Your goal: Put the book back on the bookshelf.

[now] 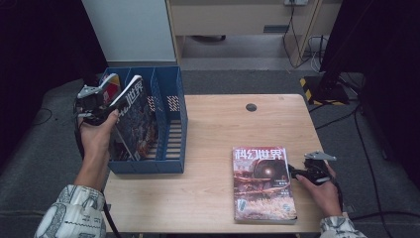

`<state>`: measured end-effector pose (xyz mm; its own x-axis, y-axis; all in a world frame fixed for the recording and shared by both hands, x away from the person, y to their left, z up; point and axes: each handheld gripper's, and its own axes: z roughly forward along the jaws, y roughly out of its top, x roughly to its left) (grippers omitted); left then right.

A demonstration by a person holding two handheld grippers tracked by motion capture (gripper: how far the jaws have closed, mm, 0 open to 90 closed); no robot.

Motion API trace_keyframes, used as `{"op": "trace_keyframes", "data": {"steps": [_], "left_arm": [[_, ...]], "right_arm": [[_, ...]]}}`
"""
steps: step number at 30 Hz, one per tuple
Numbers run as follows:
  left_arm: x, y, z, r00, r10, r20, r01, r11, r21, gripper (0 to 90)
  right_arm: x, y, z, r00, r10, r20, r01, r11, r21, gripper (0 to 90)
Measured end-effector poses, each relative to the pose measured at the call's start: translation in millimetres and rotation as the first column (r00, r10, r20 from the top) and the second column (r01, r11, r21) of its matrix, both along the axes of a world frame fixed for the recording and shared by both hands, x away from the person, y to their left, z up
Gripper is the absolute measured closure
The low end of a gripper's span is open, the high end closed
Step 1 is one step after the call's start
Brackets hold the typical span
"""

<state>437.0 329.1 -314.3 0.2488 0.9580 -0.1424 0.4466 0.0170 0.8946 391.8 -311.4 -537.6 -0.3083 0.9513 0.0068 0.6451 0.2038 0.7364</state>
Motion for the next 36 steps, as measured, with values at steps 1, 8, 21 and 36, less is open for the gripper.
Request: {"op": "trace_keyframes", "data": {"steps": [1, 8, 21, 36], "left_arm": [[0.9, -0.2, 0.6, 1.0000, 0.000, 0.002, 0.000, 1.0000, -0.004, 82.3], [8.8, -3.4, 3.0, 0.9998, 0.006, 0.021, -0.006, 0.9999, -0.016, 82.3], [22.3, -7.6, -0.4, 0.9990, 0.027, 0.035, -0.026, 0.9994, -0.021, 82.3], [30.6, -11.3, -7.5, 0.9987, 0.035, 0.036, -0.035, 0.9991, -0.023, 82.3]], "right_arm": [[0.0, 0.0, 0.0, 1.0000, 0.000, 0.000, 0.000, 1.000, 0.000, 20.7], [0.0, 0.1, 0.0, 1.0000, -0.002, 0.001, 0.002, 1.000, 0.001, 20.7], [0.0, -0.1, 0.0, 1.0000, 0.001, 0.000, -0.001, 1.000, 0.000, 20.7], [0.0, 0.0, 0.0, 1.0000, 0.001, 0.000, -0.001, 1.000, 0.001, 20.7]]}}
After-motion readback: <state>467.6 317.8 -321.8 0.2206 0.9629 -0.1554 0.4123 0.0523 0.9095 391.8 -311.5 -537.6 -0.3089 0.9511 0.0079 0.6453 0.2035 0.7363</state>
